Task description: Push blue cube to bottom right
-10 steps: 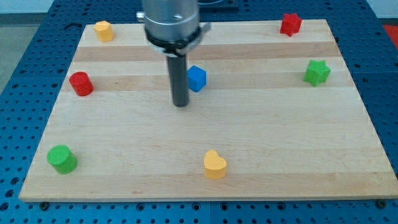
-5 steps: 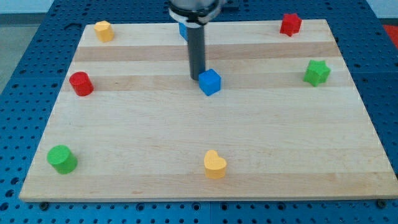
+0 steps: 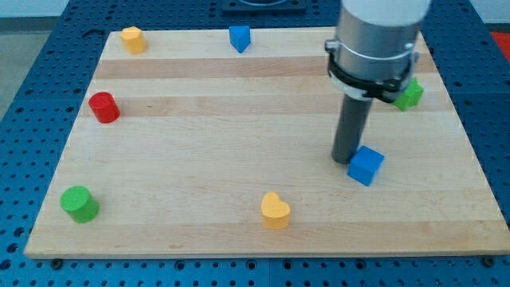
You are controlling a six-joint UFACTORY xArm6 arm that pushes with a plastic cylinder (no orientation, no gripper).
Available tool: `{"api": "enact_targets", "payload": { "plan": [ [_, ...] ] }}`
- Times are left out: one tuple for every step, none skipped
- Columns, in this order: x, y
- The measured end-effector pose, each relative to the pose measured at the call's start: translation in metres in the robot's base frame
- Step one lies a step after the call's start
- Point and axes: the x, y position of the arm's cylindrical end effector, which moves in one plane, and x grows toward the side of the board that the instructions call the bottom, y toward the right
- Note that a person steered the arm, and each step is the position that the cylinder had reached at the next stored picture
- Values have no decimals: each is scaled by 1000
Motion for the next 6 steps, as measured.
{"api": "enact_targets", "payload": {
  "plan": [
    [14, 24],
    [27, 51],
    [36, 75],
    [32, 85],
    [-6, 85],
    [-22, 85]
  ]
}}
